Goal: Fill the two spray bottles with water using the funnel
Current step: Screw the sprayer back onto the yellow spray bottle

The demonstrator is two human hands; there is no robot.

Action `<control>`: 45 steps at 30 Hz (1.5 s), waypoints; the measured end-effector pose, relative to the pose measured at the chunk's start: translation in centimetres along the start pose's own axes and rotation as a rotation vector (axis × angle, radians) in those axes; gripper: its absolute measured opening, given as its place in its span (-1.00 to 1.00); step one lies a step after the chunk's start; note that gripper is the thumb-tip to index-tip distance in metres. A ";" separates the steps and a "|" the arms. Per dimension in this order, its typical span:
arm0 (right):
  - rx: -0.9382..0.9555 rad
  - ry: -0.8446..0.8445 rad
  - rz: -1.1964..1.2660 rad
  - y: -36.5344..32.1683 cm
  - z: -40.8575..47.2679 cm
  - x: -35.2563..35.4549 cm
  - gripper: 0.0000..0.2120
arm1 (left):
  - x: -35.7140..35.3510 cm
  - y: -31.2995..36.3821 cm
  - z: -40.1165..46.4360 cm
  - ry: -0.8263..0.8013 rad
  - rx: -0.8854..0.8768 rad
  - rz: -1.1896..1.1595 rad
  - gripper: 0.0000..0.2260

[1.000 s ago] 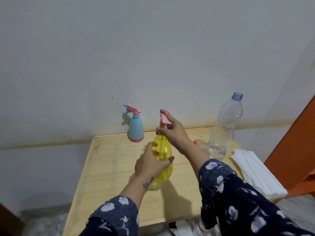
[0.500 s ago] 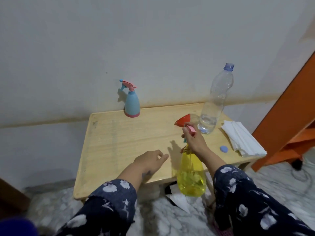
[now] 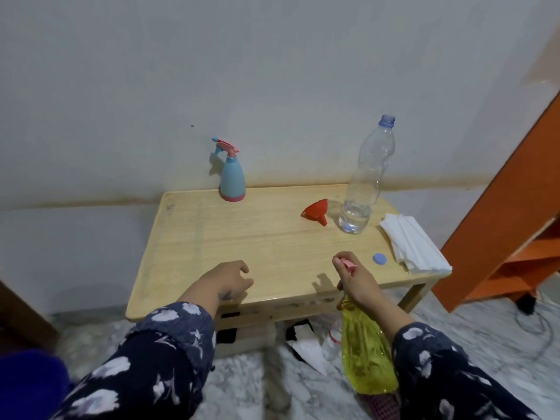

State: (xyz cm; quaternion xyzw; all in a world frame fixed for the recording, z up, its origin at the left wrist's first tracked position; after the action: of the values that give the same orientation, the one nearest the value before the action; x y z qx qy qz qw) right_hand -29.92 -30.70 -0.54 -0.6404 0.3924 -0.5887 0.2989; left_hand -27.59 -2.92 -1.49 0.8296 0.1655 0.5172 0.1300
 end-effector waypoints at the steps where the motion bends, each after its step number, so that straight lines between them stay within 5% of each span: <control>1: 0.019 -0.030 -0.002 -0.3 -0.2 -0.4 -0.74 | -0.2 0.0 -0.5 0.007 0.006 0.002 -0.61; 10: 0.193 -0.239 0.027 -2.5 -3.0 -5.5 -0.72 | -1.6 -1.1 -5.4 0.063 0.062 -0.067 -0.63; 22: 0.252 -0.258 0.095 -6.0 -4.1 -7.5 -0.73 | -1.4 -0.9 -8.7 0.165 0.101 -0.149 -0.56; 34: 0.398 -0.223 0.503 -14.7 -2.5 -3.3 -0.70 | -2.0 5.8 -7.9 -0.046 -0.191 -0.639 -0.18; 37: 0.421 -0.196 0.422 -15.5 -1.4 -2.5 -0.60 | -1.2 7.0 -7.1 0.082 -0.191 -0.668 -0.31; 42: 0.225 -0.225 0.082 -14.0 1.9 -1.6 -0.12 | 0.4 7.8 -5.2 0.317 -0.089 -0.589 -0.26; 45: 0.172 -0.197 -0.084 -12.9 3.9 -1.6 -0.20 | 1.9 8.5 -3.5 0.425 -0.057 -0.463 -0.32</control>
State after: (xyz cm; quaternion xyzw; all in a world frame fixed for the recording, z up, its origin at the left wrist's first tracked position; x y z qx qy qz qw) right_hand -24.08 -23.04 9.07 -0.6830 0.2817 -0.5665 0.3649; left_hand -28.75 -9.74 4.88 0.6394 0.3590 0.6398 0.2300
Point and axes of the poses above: each hand's wrist, its own z-axis towards the middle knuckle, its own x-axis out of the back of the hand, y = z × x, the point moved 2 cm from there along z, towards the middle knuckle, and after that the axes turned 3 degrees about z, right-handed, at the moved point
